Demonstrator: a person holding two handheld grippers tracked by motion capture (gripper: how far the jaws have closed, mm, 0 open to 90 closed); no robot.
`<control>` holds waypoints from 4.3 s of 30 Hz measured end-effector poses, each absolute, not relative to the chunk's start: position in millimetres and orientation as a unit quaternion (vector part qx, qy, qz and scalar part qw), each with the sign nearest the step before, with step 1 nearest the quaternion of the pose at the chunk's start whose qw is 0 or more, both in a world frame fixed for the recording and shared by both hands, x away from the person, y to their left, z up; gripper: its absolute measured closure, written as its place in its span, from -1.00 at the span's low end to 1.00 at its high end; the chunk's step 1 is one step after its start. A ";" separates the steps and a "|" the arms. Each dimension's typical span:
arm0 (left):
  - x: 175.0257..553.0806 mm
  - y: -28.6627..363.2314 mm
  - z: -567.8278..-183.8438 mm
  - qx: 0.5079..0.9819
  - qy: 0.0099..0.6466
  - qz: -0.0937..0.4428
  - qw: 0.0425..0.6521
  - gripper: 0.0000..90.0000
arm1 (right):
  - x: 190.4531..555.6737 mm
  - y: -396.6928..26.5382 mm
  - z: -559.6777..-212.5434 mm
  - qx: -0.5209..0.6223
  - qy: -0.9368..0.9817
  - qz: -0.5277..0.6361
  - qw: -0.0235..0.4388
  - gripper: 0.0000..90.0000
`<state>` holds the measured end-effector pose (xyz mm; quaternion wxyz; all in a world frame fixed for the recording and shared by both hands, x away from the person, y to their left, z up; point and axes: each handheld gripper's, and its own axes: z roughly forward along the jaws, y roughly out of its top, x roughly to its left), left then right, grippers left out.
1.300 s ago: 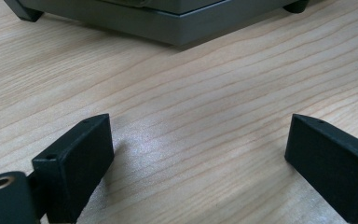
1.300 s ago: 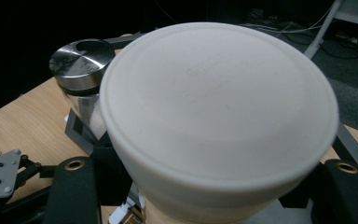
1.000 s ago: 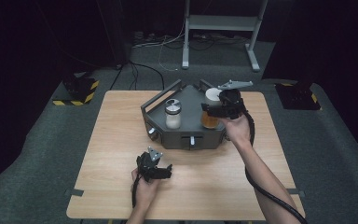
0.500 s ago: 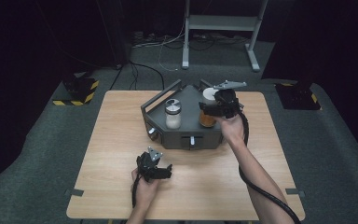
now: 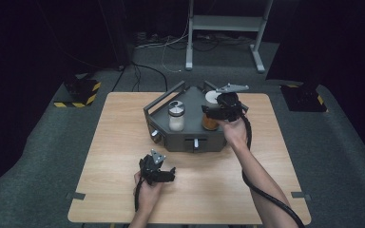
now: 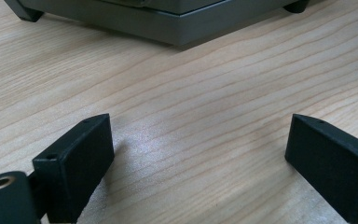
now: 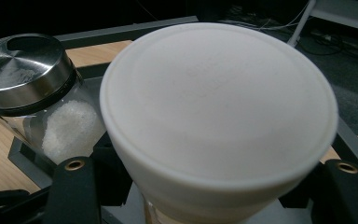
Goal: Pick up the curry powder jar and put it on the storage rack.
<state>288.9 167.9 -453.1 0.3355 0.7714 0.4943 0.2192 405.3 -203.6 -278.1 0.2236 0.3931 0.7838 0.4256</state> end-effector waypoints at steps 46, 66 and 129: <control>288.7 167.6 -453.1 0.771 0.494 0.220 0.335 -0.82 | 402.9 -207.1 -282.3 0.378 0.794 0.422 0.222 -0.23; 288.7 167.6 -453.1 0.771 0.494 0.220 0.335 -0.82 | 396.0 -230.1 -287.7 0.380 0.778 0.454 0.207 -0.71; 288.7 167.5 -453.2 0.771 0.495 0.220 0.336 -0.82 | 354.6 -286.0 -332.0 0.396 0.775 0.444 0.214 -0.71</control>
